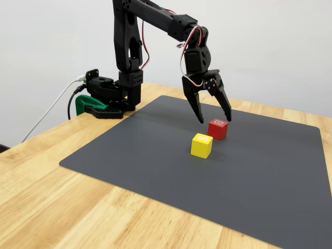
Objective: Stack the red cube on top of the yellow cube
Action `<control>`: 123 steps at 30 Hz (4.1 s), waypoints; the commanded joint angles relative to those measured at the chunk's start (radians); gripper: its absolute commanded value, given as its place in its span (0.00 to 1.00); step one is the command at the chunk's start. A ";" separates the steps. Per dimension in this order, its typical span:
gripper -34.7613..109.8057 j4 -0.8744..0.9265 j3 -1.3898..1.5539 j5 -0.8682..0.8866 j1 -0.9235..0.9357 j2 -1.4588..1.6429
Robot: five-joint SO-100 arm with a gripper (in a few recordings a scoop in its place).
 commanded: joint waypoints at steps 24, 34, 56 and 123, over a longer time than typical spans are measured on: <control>0.42 0.114 -0.195 0.005 0.005 -0.146; 0.32 0.126 -0.227 0.008 -0.011 -0.173; 0.25 0.181 -0.244 0.023 0.008 -0.201; 0.24 0.225 -0.242 -0.021 0.308 0.077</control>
